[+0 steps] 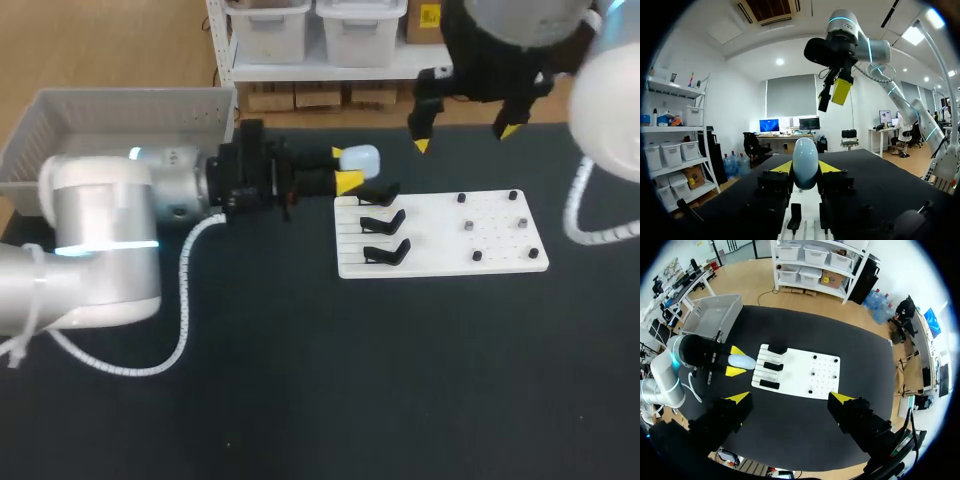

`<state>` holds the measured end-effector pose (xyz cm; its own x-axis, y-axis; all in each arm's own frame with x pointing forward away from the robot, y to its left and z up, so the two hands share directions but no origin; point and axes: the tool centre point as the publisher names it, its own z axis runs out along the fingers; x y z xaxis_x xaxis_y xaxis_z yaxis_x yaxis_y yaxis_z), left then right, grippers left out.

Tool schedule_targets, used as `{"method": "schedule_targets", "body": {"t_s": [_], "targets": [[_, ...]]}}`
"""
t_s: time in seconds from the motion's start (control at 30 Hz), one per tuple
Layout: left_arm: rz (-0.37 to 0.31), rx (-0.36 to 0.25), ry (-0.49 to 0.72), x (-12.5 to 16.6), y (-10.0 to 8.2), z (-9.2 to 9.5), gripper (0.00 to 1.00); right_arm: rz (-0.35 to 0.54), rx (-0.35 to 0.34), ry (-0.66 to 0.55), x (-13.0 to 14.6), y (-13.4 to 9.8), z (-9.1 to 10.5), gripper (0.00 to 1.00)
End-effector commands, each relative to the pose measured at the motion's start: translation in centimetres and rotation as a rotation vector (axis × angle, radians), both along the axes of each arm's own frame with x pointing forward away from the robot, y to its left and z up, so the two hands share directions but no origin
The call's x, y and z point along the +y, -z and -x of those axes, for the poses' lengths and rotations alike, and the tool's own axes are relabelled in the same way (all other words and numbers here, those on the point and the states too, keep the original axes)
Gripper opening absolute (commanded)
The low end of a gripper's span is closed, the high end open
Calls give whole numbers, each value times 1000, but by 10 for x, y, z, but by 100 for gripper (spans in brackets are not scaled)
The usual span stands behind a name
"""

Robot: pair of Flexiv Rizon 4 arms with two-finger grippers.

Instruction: Pick up each earbud case from the left stands, insert the matching earbuds, close the lid, and place the case in the box.

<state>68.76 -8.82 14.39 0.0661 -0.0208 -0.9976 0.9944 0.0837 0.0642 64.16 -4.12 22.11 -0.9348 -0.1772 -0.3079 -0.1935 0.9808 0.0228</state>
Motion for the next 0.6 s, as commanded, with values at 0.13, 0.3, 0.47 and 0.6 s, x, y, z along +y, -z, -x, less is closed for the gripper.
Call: {"method": "schedule_targets", "body": {"t_s": [0.13,0.3,0.47,0.6], "targets": [[-28,-49,-262,48,-41,14,0,-49,-43,-12,-6,2,4,100],[-76,-51,-356,83,-44,-1,0,-49,-43,-12,-6,2,4,100],[-99,-18,-485,126,-34,-27,0,-49,-43,-12,-6,2,4,100],[-103,26,-631,170,-23,-49,0,-49,-43,-12,-6,2,4,100]]}}
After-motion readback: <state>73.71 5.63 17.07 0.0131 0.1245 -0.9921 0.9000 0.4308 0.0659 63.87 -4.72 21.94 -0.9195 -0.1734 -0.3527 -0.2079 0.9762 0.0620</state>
